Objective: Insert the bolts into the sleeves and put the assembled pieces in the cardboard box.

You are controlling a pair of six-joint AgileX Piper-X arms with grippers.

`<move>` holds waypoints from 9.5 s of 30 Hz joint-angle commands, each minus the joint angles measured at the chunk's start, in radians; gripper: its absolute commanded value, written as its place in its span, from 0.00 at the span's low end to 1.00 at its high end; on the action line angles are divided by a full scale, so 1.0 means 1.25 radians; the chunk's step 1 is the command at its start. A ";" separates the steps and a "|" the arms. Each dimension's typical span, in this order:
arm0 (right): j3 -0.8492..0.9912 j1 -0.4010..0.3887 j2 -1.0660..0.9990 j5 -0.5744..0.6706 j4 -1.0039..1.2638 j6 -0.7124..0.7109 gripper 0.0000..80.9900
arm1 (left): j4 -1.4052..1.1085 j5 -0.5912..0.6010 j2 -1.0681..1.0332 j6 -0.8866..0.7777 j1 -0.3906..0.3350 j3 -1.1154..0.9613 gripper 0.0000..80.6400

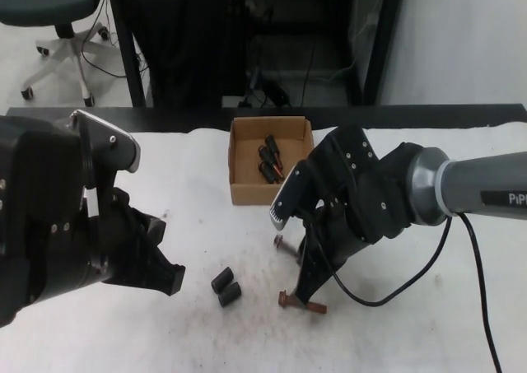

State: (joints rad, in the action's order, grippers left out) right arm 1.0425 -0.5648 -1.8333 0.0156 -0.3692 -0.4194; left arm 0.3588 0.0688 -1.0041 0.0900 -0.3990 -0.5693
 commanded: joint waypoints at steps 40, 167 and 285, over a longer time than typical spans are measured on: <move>0.133 0.003 -0.055 0.041 -0.114 -0.023 0.50 | -0.010 -0.003 0.008 0.000 -0.001 0.000 0.00; 0.240 0.006 -0.139 0.016 -0.217 -0.204 0.01 | -0.033 -0.003 0.006 -0.003 -0.001 0.029 0.00; -0.047 0.348 0.640 0.513 -0.258 0.198 0.01 | 0.549 -0.108 -0.796 0.281 -0.131 -0.650 0.00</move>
State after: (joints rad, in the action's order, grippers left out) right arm 0.9832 -0.1333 -1.0420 0.6437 -0.7041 -0.1729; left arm 1.0270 -0.0575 -2.0014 0.4496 -0.5585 -1.3810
